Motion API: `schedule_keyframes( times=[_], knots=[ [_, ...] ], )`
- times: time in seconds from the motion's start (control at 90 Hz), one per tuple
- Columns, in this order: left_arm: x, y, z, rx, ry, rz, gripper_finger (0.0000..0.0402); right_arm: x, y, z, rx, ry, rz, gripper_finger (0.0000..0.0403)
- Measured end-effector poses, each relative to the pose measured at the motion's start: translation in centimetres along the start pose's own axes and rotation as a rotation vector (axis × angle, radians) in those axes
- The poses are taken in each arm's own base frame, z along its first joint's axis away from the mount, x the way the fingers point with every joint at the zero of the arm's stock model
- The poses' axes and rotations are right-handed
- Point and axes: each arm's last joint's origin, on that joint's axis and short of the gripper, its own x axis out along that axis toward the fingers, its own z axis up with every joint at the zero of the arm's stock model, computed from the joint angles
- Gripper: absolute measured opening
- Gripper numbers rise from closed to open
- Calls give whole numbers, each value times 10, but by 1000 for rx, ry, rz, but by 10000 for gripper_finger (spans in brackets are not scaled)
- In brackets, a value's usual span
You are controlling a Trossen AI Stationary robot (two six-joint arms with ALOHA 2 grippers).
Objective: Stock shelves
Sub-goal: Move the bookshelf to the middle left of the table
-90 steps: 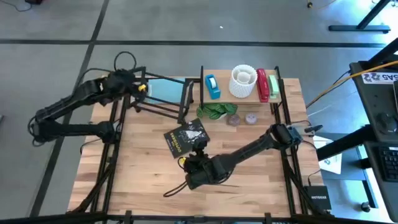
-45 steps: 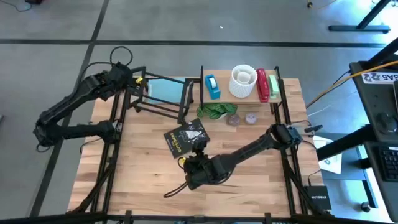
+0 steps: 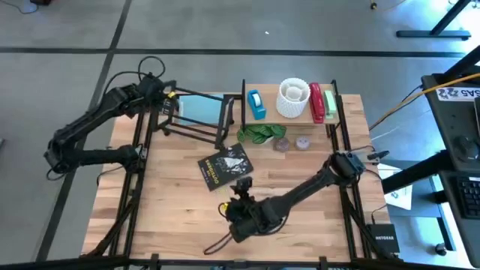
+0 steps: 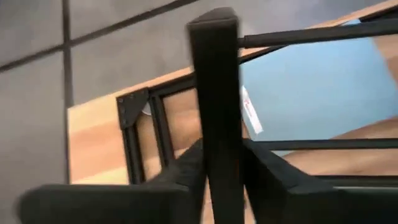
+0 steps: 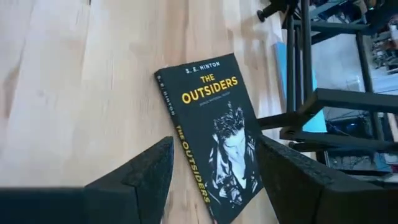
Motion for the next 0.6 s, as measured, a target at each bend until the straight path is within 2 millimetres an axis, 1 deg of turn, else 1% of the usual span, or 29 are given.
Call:
schedule_keyframes(
  times=[0.144,0.322,0.444,0.6],
  knots=[
    [-13,-5,-11,-3,11,-58,44,-11,7,-7,-10,11,-53,209],
    [-35,-4,-35,-13,40,-92,44,-27,11,-13,-7,11,-115,209],
    [-49,-3,-52,-44,55,-100,44,-41,11,-13,-4,-8,-150,209],
    [-61,-5,-70,-79,64,-107,44,-57,11,-9,-4,-50,-184,209]
  ],
)
